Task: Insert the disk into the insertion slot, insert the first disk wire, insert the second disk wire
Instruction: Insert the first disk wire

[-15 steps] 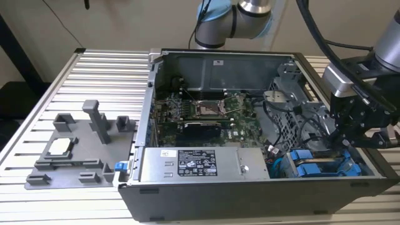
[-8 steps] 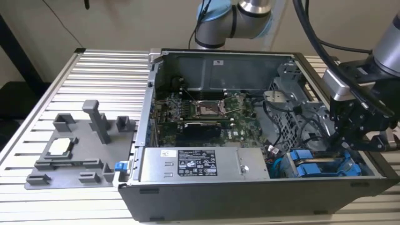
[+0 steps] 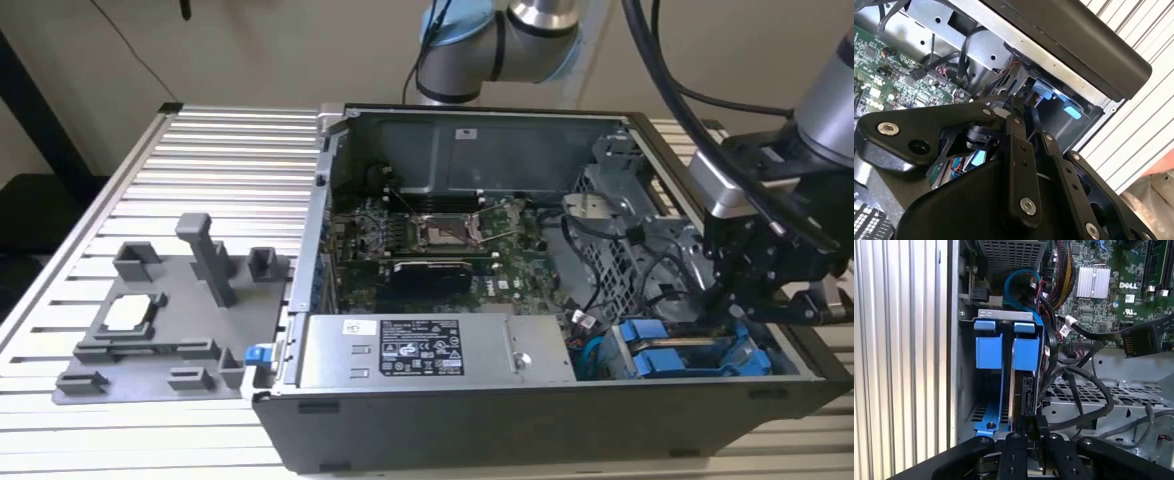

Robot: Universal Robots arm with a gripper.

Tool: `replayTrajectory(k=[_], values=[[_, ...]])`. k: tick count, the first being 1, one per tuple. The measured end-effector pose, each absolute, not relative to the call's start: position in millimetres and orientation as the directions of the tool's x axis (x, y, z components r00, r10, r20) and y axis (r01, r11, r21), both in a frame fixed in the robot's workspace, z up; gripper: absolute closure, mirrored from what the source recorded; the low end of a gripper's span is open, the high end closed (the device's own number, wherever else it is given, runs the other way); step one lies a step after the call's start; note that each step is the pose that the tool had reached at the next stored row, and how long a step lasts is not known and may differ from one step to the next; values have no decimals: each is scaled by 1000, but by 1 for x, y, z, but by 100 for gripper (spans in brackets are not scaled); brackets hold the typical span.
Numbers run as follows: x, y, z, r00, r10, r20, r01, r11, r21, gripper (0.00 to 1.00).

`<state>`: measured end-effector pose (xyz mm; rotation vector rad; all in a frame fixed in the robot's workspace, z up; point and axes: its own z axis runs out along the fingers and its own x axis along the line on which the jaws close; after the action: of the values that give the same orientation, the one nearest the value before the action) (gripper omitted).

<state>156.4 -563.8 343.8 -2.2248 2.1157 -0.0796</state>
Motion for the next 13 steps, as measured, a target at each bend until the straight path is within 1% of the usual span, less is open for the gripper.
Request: replayTrajectory(k=[13], values=[[157,-564,341,34,-999,-11,-996,-33,-87,81]])
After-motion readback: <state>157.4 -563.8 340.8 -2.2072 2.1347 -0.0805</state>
